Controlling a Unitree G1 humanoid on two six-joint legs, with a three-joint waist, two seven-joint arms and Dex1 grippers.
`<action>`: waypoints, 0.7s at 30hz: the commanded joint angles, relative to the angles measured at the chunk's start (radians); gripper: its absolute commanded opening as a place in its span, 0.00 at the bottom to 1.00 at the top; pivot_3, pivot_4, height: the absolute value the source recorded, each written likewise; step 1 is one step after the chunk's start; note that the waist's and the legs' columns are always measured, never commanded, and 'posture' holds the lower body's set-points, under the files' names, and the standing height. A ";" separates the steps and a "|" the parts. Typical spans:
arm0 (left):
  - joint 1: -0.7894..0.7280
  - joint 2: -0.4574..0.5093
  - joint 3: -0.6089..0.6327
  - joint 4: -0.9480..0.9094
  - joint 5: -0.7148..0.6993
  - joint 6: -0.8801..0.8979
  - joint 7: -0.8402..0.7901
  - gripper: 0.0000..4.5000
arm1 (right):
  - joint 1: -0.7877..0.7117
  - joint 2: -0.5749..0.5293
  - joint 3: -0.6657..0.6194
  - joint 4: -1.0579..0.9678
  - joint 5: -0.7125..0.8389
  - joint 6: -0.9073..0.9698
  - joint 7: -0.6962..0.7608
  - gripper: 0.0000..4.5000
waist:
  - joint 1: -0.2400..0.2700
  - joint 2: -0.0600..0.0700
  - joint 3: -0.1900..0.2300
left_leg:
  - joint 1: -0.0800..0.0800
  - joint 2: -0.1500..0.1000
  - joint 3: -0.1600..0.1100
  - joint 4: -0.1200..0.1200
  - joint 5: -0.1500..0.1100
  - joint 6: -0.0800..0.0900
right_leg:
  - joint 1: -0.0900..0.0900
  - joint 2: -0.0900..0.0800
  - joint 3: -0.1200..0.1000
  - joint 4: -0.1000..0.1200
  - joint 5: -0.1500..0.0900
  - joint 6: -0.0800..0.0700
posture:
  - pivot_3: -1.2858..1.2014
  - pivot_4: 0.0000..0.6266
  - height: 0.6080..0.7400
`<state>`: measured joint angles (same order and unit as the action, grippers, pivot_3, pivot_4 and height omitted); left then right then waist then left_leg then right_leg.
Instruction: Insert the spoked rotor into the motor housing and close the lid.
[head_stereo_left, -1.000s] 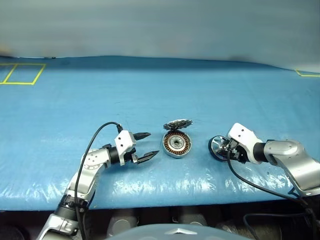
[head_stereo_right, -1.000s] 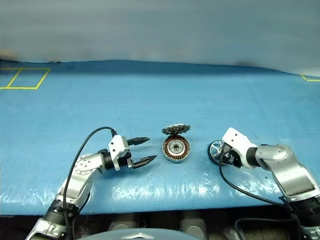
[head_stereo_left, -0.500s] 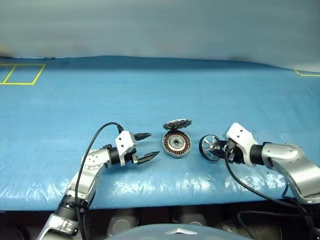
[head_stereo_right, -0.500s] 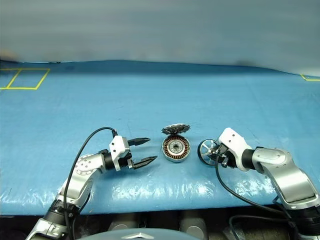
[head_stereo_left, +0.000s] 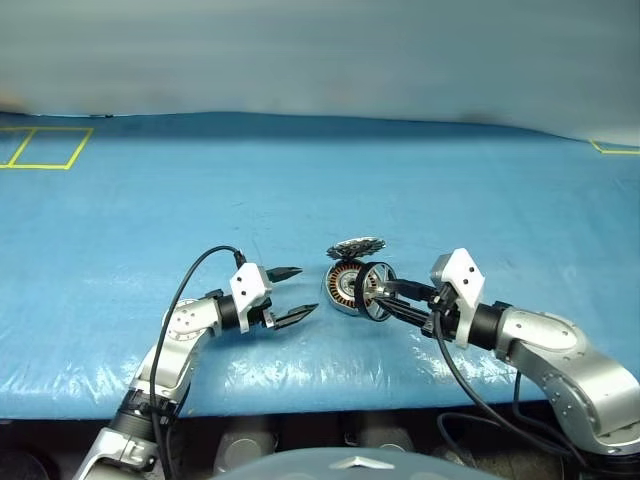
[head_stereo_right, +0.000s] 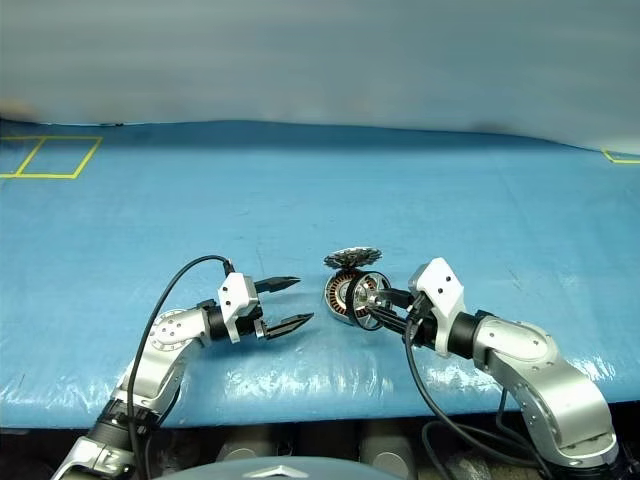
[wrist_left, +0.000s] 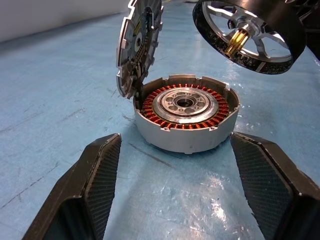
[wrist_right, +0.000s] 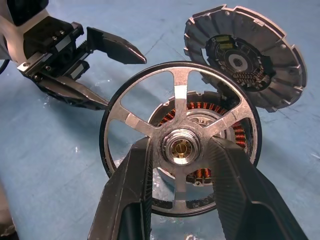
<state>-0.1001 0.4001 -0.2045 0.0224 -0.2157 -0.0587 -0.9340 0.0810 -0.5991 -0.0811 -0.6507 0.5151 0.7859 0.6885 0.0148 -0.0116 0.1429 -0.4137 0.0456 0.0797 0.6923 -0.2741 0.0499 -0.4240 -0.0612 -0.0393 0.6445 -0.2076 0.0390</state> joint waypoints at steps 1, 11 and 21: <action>-0.023 -0.001 0.003 -0.011 -0.003 -0.020 -0.007 0.83 | -0.040 0.020 0.011 0.053 -0.014 -0.044 -0.023 0.29 | 0.000 0.000 0.000 | 0.000 0.000 0.000 0.000 0.000 0.000 | 0.000 0.000 0.000 0.000 0.000 0.000 | 0.52 0.24 1.00; -0.022 -0.006 0.001 -0.026 -0.003 -0.007 0.002 0.83 | -0.128 0.036 0.079 0.142 -0.031 -0.084 -0.012 0.29 | -0.003 0.000 0.000 | 0.000 0.000 0.000 0.000 0.000 0.000 | 0.000 0.000 0.000 0.000 0.000 0.000 | 0.52 0.24 1.00; -0.006 -0.006 -0.002 -0.045 -0.004 0.000 0.018 0.83 | -0.175 0.022 0.089 0.129 -0.015 -0.077 0.012 0.29 | -0.001 0.000 0.000 | 0.000 0.000 0.000 0.000 0.000 0.000 | 0.000 0.000 0.000 0.000 0.000 0.000 | 0.52 0.24 1.00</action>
<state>-0.1049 0.3963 -0.2059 0.0227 -0.2155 -0.0528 -0.9169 -0.0760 -0.5764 0.0162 -0.4799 0.4790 0.7252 0.6940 0.0134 -0.0112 0.1431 -0.4141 0.0454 0.0801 0.6919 -0.2742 0.0502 -0.4242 -0.0609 -0.0391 0.6445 -0.2073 0.0391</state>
